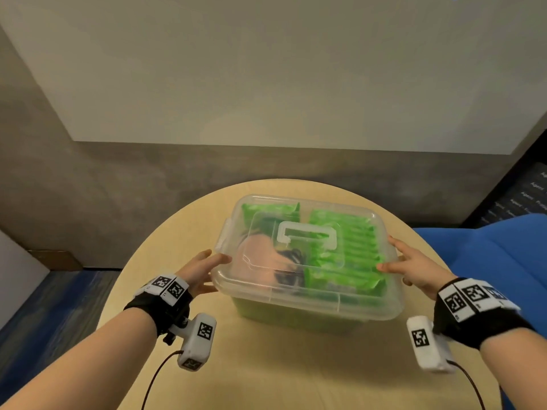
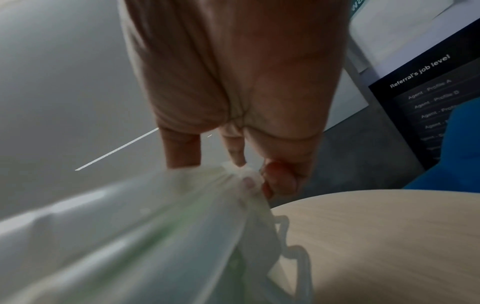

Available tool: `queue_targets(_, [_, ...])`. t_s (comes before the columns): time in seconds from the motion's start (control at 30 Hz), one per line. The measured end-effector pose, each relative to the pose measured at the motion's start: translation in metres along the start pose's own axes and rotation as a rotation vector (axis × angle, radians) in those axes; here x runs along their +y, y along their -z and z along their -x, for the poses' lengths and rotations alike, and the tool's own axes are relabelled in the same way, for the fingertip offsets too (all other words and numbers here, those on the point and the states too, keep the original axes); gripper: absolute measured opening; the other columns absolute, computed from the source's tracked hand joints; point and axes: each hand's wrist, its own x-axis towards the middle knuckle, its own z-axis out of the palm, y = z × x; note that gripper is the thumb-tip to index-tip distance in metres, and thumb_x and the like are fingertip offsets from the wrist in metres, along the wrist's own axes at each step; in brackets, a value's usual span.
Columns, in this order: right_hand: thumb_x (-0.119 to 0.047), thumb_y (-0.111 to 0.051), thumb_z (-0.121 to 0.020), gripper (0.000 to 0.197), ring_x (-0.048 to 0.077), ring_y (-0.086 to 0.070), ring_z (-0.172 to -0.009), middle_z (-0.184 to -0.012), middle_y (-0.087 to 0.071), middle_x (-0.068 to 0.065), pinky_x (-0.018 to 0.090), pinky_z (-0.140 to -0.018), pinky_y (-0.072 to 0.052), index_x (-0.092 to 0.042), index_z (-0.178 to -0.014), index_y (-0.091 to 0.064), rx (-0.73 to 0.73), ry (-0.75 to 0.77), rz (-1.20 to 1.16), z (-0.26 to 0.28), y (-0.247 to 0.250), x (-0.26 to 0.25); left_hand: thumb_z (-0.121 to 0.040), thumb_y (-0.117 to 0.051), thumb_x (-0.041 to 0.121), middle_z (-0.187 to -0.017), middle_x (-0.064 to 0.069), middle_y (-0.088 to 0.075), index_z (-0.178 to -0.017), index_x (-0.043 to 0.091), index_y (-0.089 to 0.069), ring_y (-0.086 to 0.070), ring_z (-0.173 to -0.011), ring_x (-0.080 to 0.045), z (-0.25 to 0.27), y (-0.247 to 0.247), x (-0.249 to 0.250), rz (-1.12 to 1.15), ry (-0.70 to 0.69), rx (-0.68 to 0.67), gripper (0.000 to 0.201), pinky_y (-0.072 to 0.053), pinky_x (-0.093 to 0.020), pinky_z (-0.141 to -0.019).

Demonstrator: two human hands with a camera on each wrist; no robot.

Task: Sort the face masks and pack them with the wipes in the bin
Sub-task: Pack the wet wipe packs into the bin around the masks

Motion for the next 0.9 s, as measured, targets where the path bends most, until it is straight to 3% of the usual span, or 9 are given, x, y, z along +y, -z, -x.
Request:
queue_targets(0.17, [0.006,-0.058,-0.084,0.071,0.007,-0.048,-0.070,-0.085,-0.055,-0.003,0.004,-0.038,-0.034,-0.014,-0.145,-0.026,-0.052,0.014,0.038,-0.019,0.015,-0.002,-0.053,-0.070,0.020,-0.116,-0.019,-0.061,-0.131,-0.001,-0.044,-0.062,-0.089,-0.027,0.007,-0.017,-0.004,0.060,-0.113,0.046,0.084,-0.052,-0.031,-0.068])
queue_targets(0.23, [-0.001,-0.060,-0.085,0.073,0.010,-0.052,-0.077,-0.097,-0.058,0.002,0.006,-0.047,-0.041,-0.021,-0.146,-0.023,-0.057,0.015,0.025,-0.023,0.016,0.006,-0.042,-0.079,0.023,-0.121,-0.020,-0.059,-0.132,-0.001,-0.042,-0.062,-0.095,-0.028,0.005,-0.016,-0.005,0.057,-0.184,0.133,0.101,-0.052,-0.037,-0.081])
queue_targets(0.3, [-0.014,-0.062,-0.086,0.078,0.021,-0.056,-0.098,-0.122,-0.056,0.005,0.024,-0.076,-0.049,-0.035,-0.146,-0.016,-0.073,-0.014,-0.013,-0.025,0.014,0.016,-0.045,-0.083,0.023,-0.122,-0.018,-0.059,-0.134,-0.001,-0.041,-0.061,-0.104,-0.031,0.008,-0.017,-0.004,0.019,-0.229,0.176,0.101,-0.047,-0.045,-0.097])
queue_targets(0.37, [-0.022,-0.063,-0.086,0.087,0.026,-0.053,-0.110,-0.132,-0.051,0.001,0.045,-0.089,-0.043,-0.042,-0.145,-0.003,-0.079,-0.045,-0.028,-0.029,0.013,0.026,-0.058,-0.078,0.016,-0.119,-0.014,-0.059,-0.132,0.000,-0.045,-0.058,-0.106,-0.030,0.014,-0.022,-0.003,-0.038,-0.262,0.241,0.083,-0.043,-0.044,-0.100])
queue_targets(0.5, [-0.020,-0.062,-0.087,0.098,0.023,-0.059,-0.090,-0.127,-0.048,0.008,0.038,-0.066,-0.048,-0.031,-0.145,0.015,-0.085,-0.131,-0.138,-0.037,0.012,0.031,-0.056,-0.071,0.030,-0.131,-0.011,-0.053,-0.138,0.006,-0.041,-0.051,-0.120,-0.029,0.019,-0.025,-0.003,-0.145,-0.305,0.295,0.091,-0.036,-0.048,-0.107])
queue_targets(0.67, [-0.037,-0.075,-0.070,0.098,0.025,-0.062,-0.096,-0.122,-0.058,0.008,0.037,-0.071,-0.050,-0.011,-0.146,-0.018,-0.103,-0.168,-0.054,-0.044,0.013,0.037,-0.075,-0.075,0.018,-0.136,-0.012,-0.051,-0.139,0.008,-0.041,-0.048,-0.124,-0.028,0.016,-0.026,-0.005,-0.213,-0.320,0.333,0.074,-0.034,-0.045,-0.109])
queue_targets(0.73, [-0.038,-0.072,-0.075,0.069,0.024,-0.060,-0.096,-0.112,-0.063,0.009,0.036,-0.078,-0.045,-0.006,-0.129,-0.044,-0.090,-0.166,0.039,-0.042,0.015,0.033,-0.081,-0.070,0.011,-0.135,-0.010,-0.051,-0.139,0.009,-0.041,-0.048,-0.125,-0.026,0.014,-0.026,-0.006,-0.257,-0.336,0.342,0.066,-0.035,-0.037,-0.107])
queue_targets(0.8, [-0.034,-0.068,-0.080,0.043,0.020,-0.057,-0.083,-0.103,-0.066,0.012,0.029,-0.068,-0.040,-0.007,-0.111,-0.057,-0.069,-0.146,0.123,-0.042,0.017,0.027,-0.083,-0.067,0.009,-0.135,-0.010,-0.053,-0.140,0.012,-0.042,-0.049,-0.124,-0.024,0.012,-0.025,-0.007,-0.293,-0.347,0.347,0.062,-0.036,-0.034,-0.104])
queue_targets(0.9, [-0.045,-0.079,-0.065,0.066,0.022,-0.062,-0.087,-0.106,-0.065,0.010,0.034,-0.074,-0.050,-0.005,-0.112,-0.056,0.033,-0.050,0.224,-0.041,0.014,0.020,-0.083,-0.067,0.010,-0.135,-0.011,-0.053,-0.140,0.012,-0.042,-0.050,-0.123,-0.023,0.012,-0.024,-0.007,-0.324,-0.366,0.347,0.062,-0.036,-0.032,-0.103])
